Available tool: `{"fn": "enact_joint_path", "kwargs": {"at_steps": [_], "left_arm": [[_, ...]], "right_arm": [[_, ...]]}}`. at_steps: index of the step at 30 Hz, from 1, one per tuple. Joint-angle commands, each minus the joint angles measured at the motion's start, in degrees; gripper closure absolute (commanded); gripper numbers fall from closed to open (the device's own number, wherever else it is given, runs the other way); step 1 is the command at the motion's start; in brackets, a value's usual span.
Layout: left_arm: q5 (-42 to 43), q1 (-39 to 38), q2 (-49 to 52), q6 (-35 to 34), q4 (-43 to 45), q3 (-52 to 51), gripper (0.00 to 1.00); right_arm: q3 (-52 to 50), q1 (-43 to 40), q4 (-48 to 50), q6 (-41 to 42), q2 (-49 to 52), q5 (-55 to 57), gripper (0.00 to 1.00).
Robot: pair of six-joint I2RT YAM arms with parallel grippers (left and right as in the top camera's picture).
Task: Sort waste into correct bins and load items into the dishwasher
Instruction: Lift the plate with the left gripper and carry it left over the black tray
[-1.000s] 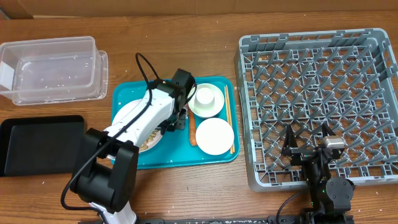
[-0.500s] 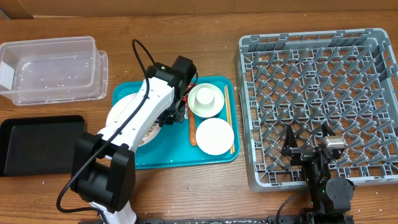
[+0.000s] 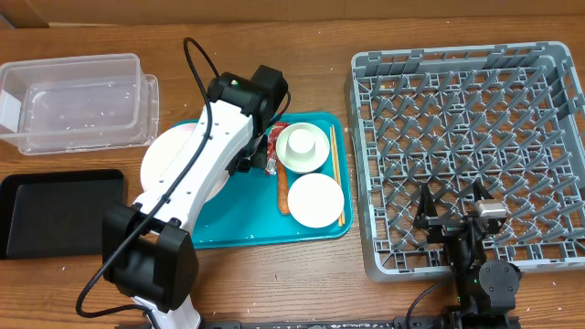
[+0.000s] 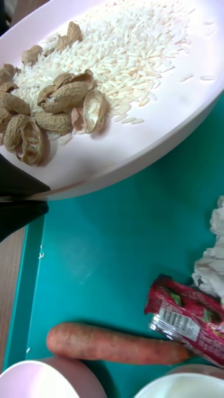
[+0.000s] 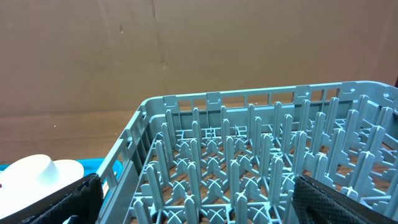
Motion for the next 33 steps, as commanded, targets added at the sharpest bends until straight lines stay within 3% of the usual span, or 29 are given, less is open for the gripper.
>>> {"fn": "enact_joint_path", "kwargs": {"at_steps": [1,11,20,28,33], "left_arm": [[-1.7,2.1,-0.3,-1.4,-1.2,3.1,0.96],[0.9,13.9,-5.2,0.2,-1.3,4.0,0.96],[15.4,28.3,-5.4,8.9,3.7,4.0,0.96],[17.9,38.9,-5.4,10.8,5.2,4.0,0.96],[24.6,44.3,-5.3,13.1,8.0,4.0,0.96]], "right_arm": [[-0.6,0.0,0.4,-0.4,-0.1,0.1,0.0],[-0.6,0.0,0.4,-0.4,-0.1,0.1,0.0],[-0.6,0.0,0.4,-0.4,-0.1,0.1,0.0],[-0.6,0.0,0.4,-0.4,-0.1,0.1,0.0],[-0.6,0.0,0.4,-0.4,-0.1,0.2,0.0]]}}
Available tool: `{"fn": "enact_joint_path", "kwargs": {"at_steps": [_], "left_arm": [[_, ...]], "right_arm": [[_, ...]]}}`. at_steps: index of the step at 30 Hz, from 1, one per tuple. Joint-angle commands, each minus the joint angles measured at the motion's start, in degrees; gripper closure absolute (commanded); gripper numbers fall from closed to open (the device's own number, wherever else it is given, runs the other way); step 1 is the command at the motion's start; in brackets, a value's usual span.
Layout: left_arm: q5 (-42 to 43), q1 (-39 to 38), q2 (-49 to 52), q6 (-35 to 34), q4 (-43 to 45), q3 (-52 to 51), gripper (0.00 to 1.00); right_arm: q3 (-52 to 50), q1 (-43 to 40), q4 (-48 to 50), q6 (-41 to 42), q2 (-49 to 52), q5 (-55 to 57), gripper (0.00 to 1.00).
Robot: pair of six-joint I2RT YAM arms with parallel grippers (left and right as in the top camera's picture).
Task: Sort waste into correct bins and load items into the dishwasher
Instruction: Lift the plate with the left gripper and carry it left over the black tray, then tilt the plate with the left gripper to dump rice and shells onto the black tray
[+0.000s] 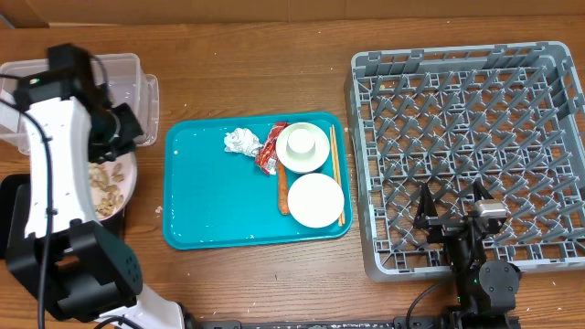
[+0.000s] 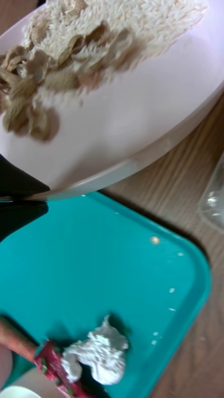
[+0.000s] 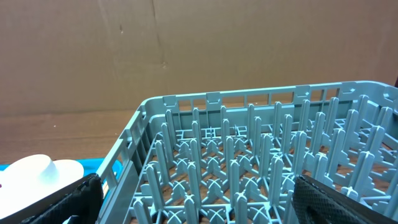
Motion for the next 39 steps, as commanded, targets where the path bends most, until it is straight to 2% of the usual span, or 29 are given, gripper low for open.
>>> {"fn": "enact_joint_path", "kwargs": {"at_steps": [1,15,28,39], "left_arm": [[6.1,3.8,-1.6,3.0,1.4,1.8,0.96],[12.4,13.1,-1.6,3.2,3.5,1.5,0.96],[16.9,17.8,-1.0,4.3,5.9,-1.3,0.96],[28.2,24.0,-1.0,6.3,6.8,-2.4,0.96]], "right_arm": [[-0.6,0.0,0.4,-0.4,-0.1,0.2,0.0],[-0.6,0.0,0.4,-0.4,-0.1,0.2,0.0],[-0.6,0.0,0.4,-0.4,-0.1,0.2,0.0],[-0.6,0.0,0.4,-0.4,-0.1,0.1,0.0]]}}
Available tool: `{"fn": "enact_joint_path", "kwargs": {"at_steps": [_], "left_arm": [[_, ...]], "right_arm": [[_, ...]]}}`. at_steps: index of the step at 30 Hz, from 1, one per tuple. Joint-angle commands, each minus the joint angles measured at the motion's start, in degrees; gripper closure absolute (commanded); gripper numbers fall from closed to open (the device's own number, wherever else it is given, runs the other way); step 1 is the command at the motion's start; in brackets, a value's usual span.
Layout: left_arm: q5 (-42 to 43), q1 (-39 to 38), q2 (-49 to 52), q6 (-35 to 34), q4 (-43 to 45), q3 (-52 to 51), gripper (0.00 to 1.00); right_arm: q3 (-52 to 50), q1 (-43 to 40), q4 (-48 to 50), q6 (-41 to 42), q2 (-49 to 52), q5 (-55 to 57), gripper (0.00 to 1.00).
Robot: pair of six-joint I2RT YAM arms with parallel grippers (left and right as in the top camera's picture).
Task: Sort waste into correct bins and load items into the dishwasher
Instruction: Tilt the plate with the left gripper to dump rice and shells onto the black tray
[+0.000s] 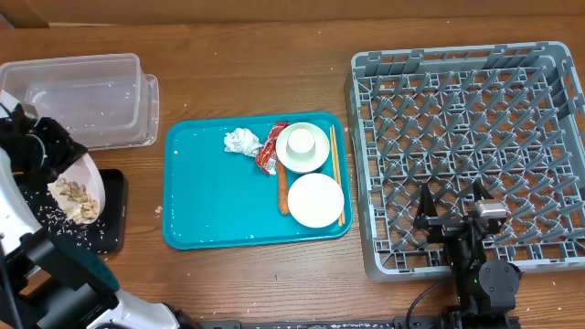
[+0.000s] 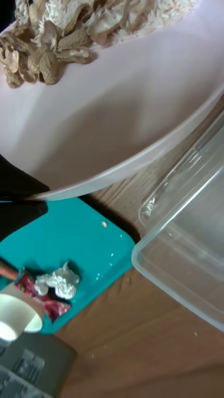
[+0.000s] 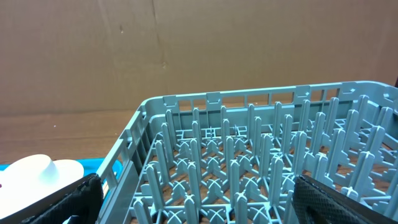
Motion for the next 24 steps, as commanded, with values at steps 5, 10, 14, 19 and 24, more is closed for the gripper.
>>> {"fn": "enact_joint_path", "kwargs": {"at_steps": [5,10,14,19,24], "left_arm": [[8.2,4.5,-1.0,1.8,-1.2,-0.2,0.96],[12.9,6.9,-1.0,1.9,-1.4,-0.2,0.96],[14.1,8.4,-1.0,1.9,-1.8,-0.2,0.96],[14.2,9.6,-1.0,1.9,-1.2,-0.2,0.96],[13.6,10.5,-1.0,1.8,-1.0,-0.2,0.96]], "right_arm": [[-0.6,0.0,0.3,-0.4,-0.1,0.2,0.0],[-0.6,0.0,0.3,-0.4,-0.1,0.2,0.0],[-0.6,0.0,0.3,-0.4,-0.1,0.2,0.0],[-0.6,0.0,0.3,-0.4,-0.1,0.2,0.0],[-0.6,0.0,0.3,-0.4,-0.1,0.2,0.0]]}}
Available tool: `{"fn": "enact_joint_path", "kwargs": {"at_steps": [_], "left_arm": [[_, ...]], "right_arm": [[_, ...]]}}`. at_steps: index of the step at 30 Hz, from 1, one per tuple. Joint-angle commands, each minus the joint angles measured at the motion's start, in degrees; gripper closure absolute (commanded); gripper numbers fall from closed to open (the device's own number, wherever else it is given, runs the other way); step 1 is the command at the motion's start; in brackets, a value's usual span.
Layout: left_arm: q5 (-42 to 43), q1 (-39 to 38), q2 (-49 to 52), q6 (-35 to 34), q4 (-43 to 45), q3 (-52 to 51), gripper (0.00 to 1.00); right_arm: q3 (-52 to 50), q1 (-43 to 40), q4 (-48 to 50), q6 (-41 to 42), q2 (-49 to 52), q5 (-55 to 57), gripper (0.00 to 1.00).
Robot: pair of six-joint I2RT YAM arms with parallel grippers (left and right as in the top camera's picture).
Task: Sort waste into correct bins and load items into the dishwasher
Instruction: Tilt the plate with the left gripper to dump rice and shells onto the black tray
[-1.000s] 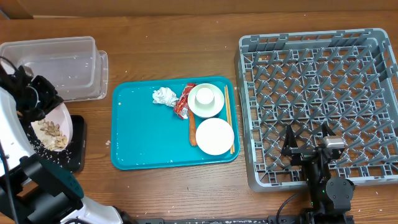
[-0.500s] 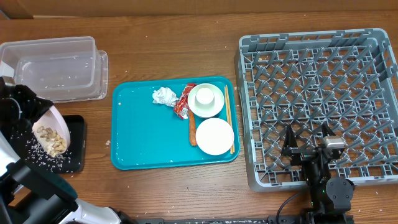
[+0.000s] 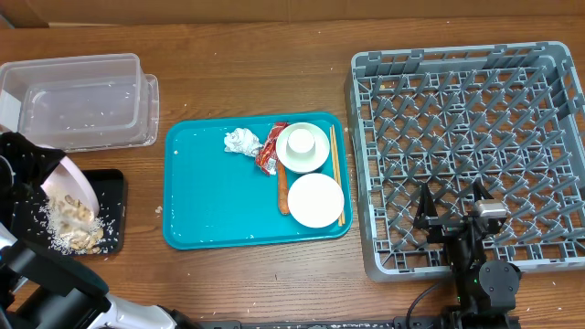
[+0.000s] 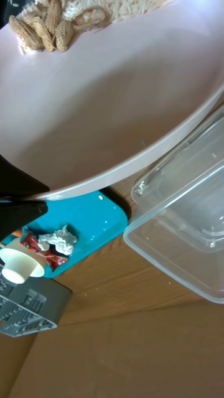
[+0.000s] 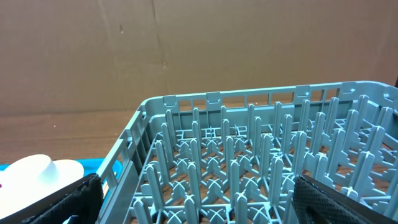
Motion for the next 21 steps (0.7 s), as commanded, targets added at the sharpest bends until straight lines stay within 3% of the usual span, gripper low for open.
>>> {"fn": "enact_joint_path", "kwargs": {"at_steps": [1,10,21], "left_arm": [[1.0,0.7,-0.9,0.4,0.3,-0.2,0.95],[15.9,1.6,-0.9,4.3,0.1,-0.2,0.96],[9.8,4.6,-0.9,0.9,-0.2,-0.2,0.96]], "right_arm": [[-0.6,0.0,0.4,-0.4,-0.1,0.2,0.0],[-0.6,0.0,0.4,-0.4,-0.1,0.2,0.0],[-0.6,0.0,0.4,-0.4,-0.1,0.2,0.0]]}}
